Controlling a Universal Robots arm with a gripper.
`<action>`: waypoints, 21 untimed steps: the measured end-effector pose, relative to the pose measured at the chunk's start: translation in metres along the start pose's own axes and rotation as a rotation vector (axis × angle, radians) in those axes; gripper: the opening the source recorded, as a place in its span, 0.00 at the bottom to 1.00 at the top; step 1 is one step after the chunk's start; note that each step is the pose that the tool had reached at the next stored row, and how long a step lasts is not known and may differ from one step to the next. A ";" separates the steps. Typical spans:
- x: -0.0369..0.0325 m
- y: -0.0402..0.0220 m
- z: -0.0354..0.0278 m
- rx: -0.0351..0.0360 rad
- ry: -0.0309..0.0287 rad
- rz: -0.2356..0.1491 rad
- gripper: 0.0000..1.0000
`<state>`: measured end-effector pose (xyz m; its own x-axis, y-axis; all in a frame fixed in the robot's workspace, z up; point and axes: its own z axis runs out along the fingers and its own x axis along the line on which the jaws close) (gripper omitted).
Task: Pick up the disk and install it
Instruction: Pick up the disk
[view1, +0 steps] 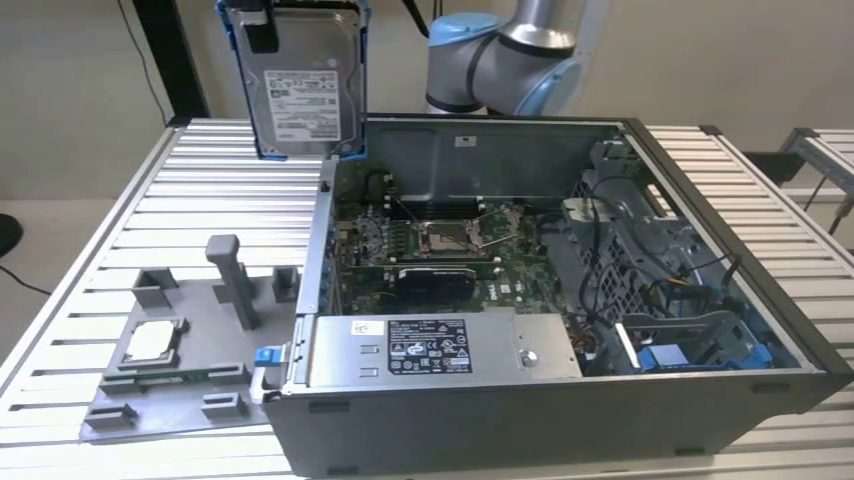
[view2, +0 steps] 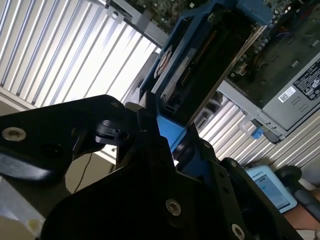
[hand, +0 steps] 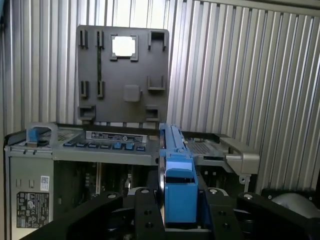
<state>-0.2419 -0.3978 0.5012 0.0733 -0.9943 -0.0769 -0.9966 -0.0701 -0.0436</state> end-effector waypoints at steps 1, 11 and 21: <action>0.0010 -0.0043 0.0001 -0.0006 0.0000 0.000 0.00; 0.0142 -0.0415 0.0007 -0.0118 -0.0008 0.001 0.00; 0.0199 -0.0582 0.0010 -0.0125 -0.0011 -0.003 0.00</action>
<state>-0.1823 -0.4135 0.5011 0.0759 -0.9941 -0.0779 -0.9968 -0.0736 -0.0313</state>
